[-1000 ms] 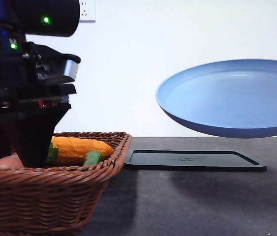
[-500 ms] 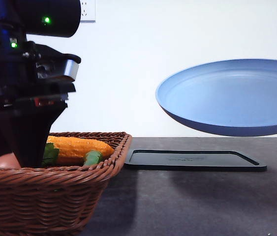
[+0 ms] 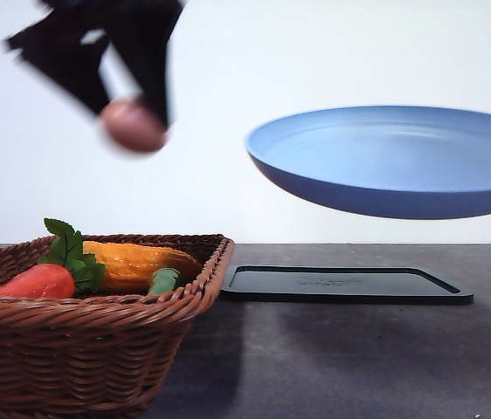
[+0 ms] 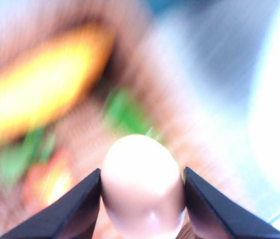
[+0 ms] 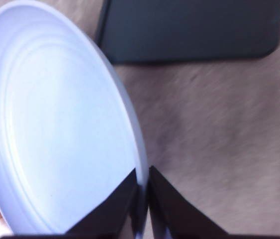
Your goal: Transfer egg from basket to plate and serve
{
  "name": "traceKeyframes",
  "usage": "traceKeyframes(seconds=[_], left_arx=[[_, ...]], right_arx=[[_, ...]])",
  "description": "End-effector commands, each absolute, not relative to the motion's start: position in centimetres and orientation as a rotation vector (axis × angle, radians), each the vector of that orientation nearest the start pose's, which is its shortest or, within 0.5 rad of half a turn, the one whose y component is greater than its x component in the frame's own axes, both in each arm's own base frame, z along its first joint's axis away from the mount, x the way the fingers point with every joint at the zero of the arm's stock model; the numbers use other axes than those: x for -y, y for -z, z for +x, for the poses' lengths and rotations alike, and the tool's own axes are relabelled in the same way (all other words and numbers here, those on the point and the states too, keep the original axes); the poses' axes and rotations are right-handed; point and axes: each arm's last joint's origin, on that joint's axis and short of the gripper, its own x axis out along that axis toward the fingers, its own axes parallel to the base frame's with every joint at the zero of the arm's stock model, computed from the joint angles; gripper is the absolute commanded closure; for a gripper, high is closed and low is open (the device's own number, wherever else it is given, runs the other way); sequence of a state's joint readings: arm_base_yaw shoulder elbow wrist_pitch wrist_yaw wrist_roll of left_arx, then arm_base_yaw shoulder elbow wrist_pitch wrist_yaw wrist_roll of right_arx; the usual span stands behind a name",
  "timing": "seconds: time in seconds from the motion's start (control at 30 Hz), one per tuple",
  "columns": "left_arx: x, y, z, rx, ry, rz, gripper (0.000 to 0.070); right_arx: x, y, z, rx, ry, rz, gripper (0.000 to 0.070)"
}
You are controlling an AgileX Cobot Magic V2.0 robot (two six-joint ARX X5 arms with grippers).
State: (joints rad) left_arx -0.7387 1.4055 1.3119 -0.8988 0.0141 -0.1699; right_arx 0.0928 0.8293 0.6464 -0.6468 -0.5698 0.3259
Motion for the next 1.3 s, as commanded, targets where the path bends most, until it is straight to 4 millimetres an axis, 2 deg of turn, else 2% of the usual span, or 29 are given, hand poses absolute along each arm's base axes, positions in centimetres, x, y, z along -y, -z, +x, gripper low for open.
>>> traceKeyframes(seconds=[0.0,0.07,0.17,0.47,0.97,1.17,1.27], left_arx=[[19.8,-33.4,20.4,-0.938,0.675,0.205,0.0468],[20.6,-34.4,19.9,-0.889,0.738,0.191,0.0468],[22.0,-34.8,18.8,-0.851,0.813,0.198,0.0468],[25.8,-33.4,16.4,-0.862,0.921,0.294,0.0468],[29.6,-28.2,16.7,-0.999,0.938,0.438,0.0467],[29.9,-27.7,16.8,-1.005,0.944,0.459,0.0455],[29.9,-27.7,16.7,-1.003,0.947,0.46,0.0395]], right_arx=[[-3.3,-25.0,15.8,-0.919,-0.521,0.527,0.07],[-3.6,-24.7,16.1,-0.954,-0.545,0.536,0.07],[-4.2,-24.1,16.4,-1.012,-0.567,0.534,0.07],[-6.4,-23.0,16.6,-1.13,-0.668,0.499,0.07],[-6.9,-22.9,16.4,-1.143,-0.695,0.483,0.07],[-6.9,-22.9,16.4,-1.142,-0.695,0.483,0.07],[-6.9,-22.9,16.4,-1.143,-0.695,0.483,0.07]])
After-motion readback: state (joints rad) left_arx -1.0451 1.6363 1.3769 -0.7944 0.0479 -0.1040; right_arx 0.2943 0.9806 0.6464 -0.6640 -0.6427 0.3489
